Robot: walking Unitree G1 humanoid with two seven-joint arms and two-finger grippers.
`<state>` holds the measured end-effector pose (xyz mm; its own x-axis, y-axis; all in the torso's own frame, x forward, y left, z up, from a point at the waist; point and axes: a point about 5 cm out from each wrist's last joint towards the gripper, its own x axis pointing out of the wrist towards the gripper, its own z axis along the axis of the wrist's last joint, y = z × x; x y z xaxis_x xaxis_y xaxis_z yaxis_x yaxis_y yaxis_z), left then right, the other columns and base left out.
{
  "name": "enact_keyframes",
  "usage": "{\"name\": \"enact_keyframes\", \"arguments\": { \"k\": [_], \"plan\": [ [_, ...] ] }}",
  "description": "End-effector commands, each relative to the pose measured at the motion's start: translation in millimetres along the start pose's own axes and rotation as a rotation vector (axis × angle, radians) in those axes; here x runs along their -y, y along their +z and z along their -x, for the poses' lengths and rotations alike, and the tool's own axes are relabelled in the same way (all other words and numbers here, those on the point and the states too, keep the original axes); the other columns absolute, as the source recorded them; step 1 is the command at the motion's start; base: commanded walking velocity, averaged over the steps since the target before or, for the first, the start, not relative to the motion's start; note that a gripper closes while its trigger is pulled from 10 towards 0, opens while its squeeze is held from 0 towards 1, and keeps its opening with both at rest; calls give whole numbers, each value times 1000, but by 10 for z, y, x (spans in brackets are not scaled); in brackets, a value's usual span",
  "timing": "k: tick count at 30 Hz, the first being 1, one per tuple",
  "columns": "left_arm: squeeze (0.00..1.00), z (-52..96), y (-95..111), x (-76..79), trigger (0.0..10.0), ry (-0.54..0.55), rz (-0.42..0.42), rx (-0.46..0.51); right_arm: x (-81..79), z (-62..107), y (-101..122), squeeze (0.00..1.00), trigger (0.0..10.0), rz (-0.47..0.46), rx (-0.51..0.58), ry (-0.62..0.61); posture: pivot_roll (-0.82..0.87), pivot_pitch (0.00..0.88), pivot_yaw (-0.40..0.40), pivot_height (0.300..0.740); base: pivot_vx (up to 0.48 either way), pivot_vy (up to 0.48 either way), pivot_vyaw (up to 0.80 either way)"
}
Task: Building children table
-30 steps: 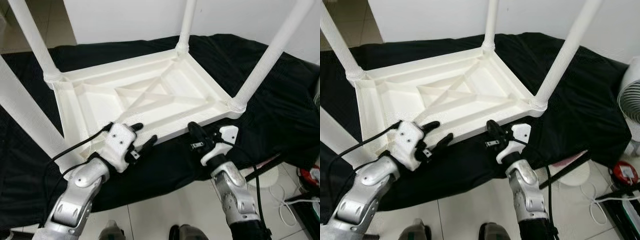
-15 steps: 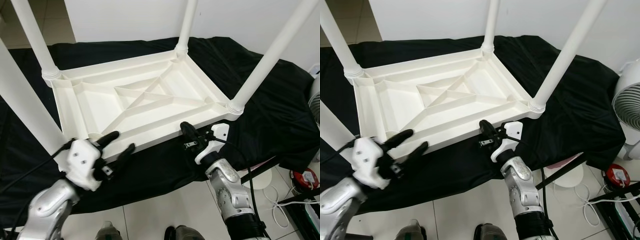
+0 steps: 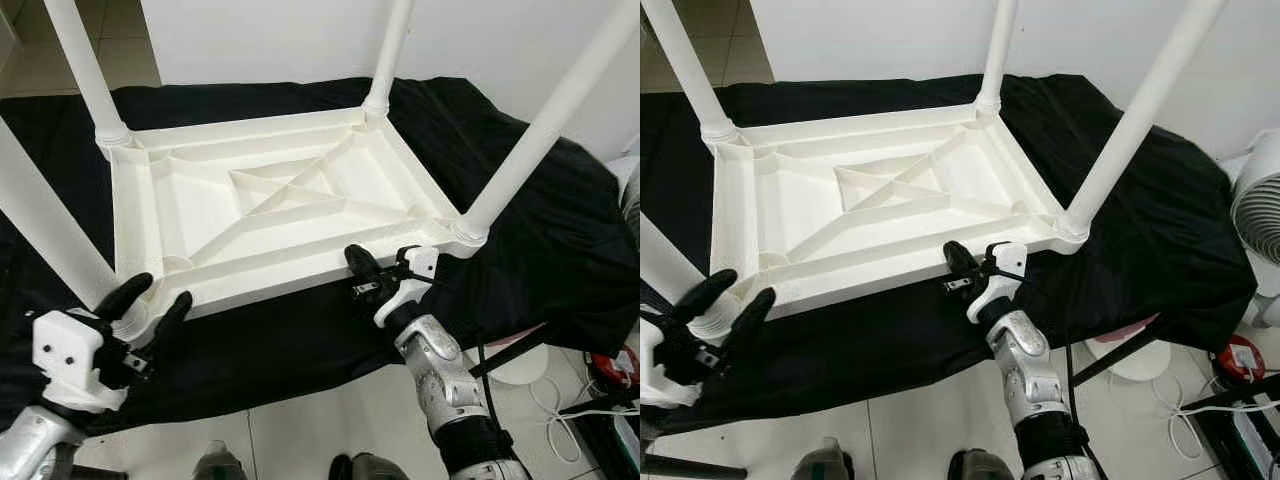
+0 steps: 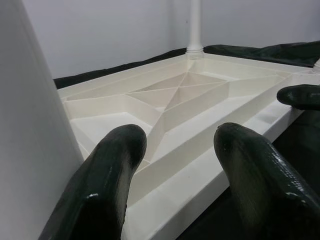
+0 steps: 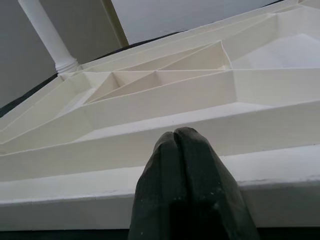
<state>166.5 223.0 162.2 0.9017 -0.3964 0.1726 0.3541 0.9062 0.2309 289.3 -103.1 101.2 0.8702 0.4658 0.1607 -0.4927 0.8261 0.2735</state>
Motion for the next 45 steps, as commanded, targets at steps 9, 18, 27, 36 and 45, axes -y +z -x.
{"name": "enact_keyframes", "arguments": {
  "k": [9,18,27,36,45],
  "plan": [
    [0,241,157,-126,10000,102,-53,-4,20,-76,-47,0,10000,-9,-17,22,354,80,-80,740,0,0,0],
    [0,416,140,-431,10000,224,-5,-18,1,-97,-90,0,10000,-11,-19,37,351,76,-88,740,0,0,0],
    [0,492,39,-613,10000,246,2,-61,41,-82,-93,0,10000,-5,-19,33,324,46,-79,740,0,0,0],
    [0,218,-151,-783,10000,353,78,-17,31,-53,-91,0,10000,2,-8,28,289,24,-71,740,0,0,0],
    [0,-143,-314,-999,10000,474,100,-13,4,60,-143,0,10000,-5,-8,-10,232,24,-54,740,0,0,0]
  ]
}}
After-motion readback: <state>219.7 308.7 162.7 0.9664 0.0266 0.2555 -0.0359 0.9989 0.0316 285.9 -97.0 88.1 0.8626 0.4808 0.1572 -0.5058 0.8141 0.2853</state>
